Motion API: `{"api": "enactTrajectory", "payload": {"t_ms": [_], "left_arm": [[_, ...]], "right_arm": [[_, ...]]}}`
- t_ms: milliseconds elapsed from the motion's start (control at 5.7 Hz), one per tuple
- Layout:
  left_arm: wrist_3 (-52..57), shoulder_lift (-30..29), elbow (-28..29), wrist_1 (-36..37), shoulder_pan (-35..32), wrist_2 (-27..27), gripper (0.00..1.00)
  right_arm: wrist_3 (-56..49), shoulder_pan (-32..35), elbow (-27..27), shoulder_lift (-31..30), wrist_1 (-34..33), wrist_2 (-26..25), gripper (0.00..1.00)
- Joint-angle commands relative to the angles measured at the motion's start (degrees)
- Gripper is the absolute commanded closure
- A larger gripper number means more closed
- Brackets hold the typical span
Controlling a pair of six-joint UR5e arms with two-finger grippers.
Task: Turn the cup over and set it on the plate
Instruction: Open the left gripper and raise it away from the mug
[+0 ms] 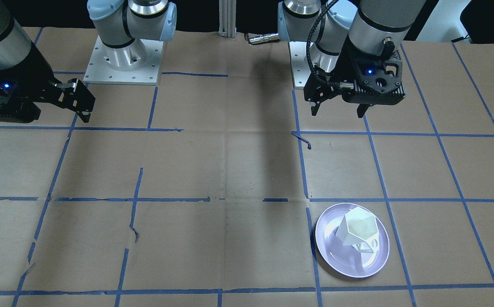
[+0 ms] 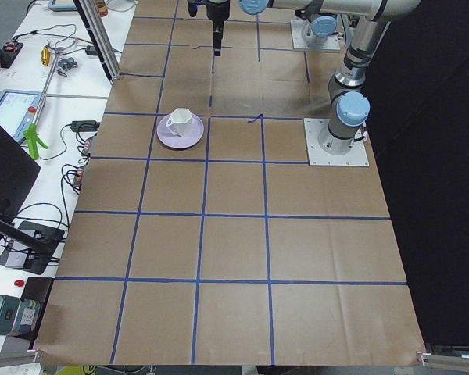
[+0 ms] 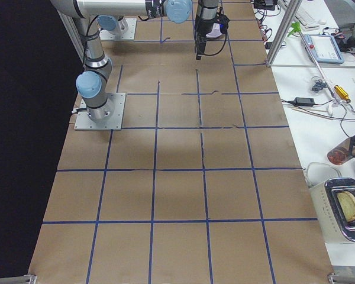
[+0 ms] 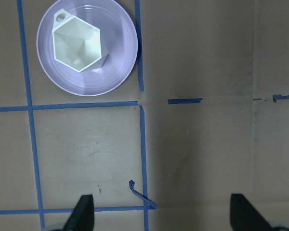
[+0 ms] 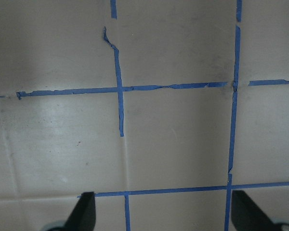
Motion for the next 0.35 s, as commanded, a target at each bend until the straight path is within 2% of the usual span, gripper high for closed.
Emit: {"api": "enactTrajectory", "payload": {"t_ms": [0,175], "left_arm": [[0.0,0.0,-0.1,0.1,0.0,0.0,0.01],[0.0,0.0,-0.1,0.1,0.0,0.0,0.01]], "right_arm": [[0.0,0.0,0.0,0.0,0.0,0.1,0.0],[0.0,0.0,0.0,0.0,0.0,0.0,0.0]]}}
